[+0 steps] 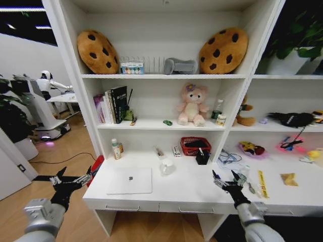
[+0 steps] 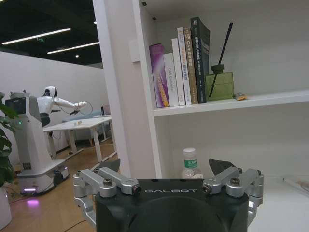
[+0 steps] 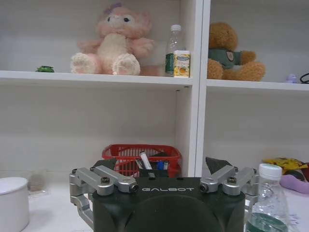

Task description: Organize the objects on the table.

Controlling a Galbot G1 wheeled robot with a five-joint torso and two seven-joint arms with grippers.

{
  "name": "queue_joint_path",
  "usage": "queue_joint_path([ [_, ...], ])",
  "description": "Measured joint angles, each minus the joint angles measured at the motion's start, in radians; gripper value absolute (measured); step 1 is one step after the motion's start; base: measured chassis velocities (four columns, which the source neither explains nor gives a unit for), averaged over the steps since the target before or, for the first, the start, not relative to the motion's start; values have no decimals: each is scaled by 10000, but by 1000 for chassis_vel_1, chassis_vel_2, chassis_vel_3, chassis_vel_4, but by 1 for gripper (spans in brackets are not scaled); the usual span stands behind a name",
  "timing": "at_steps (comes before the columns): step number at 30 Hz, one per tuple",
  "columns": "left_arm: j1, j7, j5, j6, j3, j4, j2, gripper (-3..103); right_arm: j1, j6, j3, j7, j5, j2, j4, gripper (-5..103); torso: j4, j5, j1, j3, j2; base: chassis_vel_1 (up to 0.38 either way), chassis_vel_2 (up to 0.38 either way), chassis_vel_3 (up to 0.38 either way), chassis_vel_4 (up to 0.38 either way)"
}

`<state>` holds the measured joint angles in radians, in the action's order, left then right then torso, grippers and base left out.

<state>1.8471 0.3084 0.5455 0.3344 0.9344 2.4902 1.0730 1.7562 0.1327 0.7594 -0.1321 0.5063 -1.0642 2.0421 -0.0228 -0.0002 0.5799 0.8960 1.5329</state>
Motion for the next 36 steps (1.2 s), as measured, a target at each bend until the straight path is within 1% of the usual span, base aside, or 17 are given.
queue_joint_path([
  [7, 0, 0, 0, 0, 0, 0, 0, 100, -397, 133, 43, 46, -44, 79, -581, 100, 3, 2, 3, 1, -2, -140, -126, 137, 137],
  [11, 0, -2, 0, 0, 0, 0, 0, 100, -763, 225, -259, 273, 58, 276, -912, 100, 4, 0, 4, 3, -3, -203, -209, 218, 190],
  [14, 0, -4, 0, 0, -1, 1, 1, 100, -1129, 69, -616, 523, 239, 363, -1134, 100, 4, 10, 3, 3, -3, -171, -180, 135, 173],
  [15, -1, -8, 0, 0, -2, 1, 0, 100, -1223, -10, -720, 537, 314, 358, -1166, 100, -4, 11, 6, 4, -5, -152, -165, 101, 155],
  [16, -1, -9, 0, 0, -3, 1, 0, 100, -1374, -200, -926, 563, 474, 318, -1187, 100, -2, 9, 9, 5, -7, -62, -165, 91, -25],
  [17, 0, -7, 0, 0, -2, 1, 1, 100, -1454, -448, -1086, 564, 588, 292, -1178, 100, 9, 4, 3, 2, -4, 9, -56, 36, 74],
  [18, 0, -7, 0, 0, -2, 1, 1, 100, -1454, -448, -1086, 564, 588, 292, -1178, 100, 9, 4, 3, 2, -4, 9, -56, 36, 74],
  [19, 0, -7, 0, 0, -2, 1, 1, 100, -1478, -690, -1175, 565, 647, 290, -1159, 100, 14, 0, 0, 1, -2, 9, 43, 36, 74],
  [20, 1, -6, 0, 0, -1, 1, 0, 100, -1514, -1008, -1270, 566, 712, 314, -1165, 100, 4, 1, 1, 1, -2, 62, 43, -45, 14],
  [21, 0, -6, 0, 0, -1, 1, 0, 100, -1610, -1347, -1385, 534, 818, 367, -1227, 100, 2, -2, 3, 2, -3, 73, 48, -45, -70],
  [22, 0, -6, 0, 0, -1, 1, 0, 100, -1610, -1347, -1385, 534, 818, 367, -1227, 100, 2, -2, 3, 2, -3, 73, 48, -45, -70],
  [25, 0, -3, 0, 0, 1, 0, 0, 100, -2300, -2464, -1875, -164, 1663, 548, -1597, 100, 0, -4, 2, 1, -2, 49, 39, -84, -57],
  [27, 0, -2, 0, 0, 1, 0, 0, 100, -2510, -2705, -1962, -373, 1856, 582, -1702, 100, 2, -2, 2, 1, -3, 0, 0, 0, 0],
  [28, 0, -2, 0, 0, 1, 0, 0, 100, -2994, -3180, -2150, -731, 2254, 698, -1963, 100, 1, 4, 2, 2, -3, 0, 0, 0, 0],
  [29, 0, -2, 0, 0, 1, 0, 0, 100, -2994, -3180, -2150, -731, 2254, 698, -1963, 100, 1, 4, 2, 2, -3, 0, 0, 0, 0],
  [32, 0, -2, 0, 0, 1, 0, 0, 100, -4062, -4189, -2701, -1416, 3478, 983, -2452, 100, 2, 3, 3, 2, -3, 0, 0, 0, 0],
  [36, 0, -2, 0, 0, 1, 1, 0, 100, -4625, -4567, -3049, -1612, 3767, 1098, -2735, 100, 3, 3, 4, 3, -4, 0, 0, 0, 0],
])
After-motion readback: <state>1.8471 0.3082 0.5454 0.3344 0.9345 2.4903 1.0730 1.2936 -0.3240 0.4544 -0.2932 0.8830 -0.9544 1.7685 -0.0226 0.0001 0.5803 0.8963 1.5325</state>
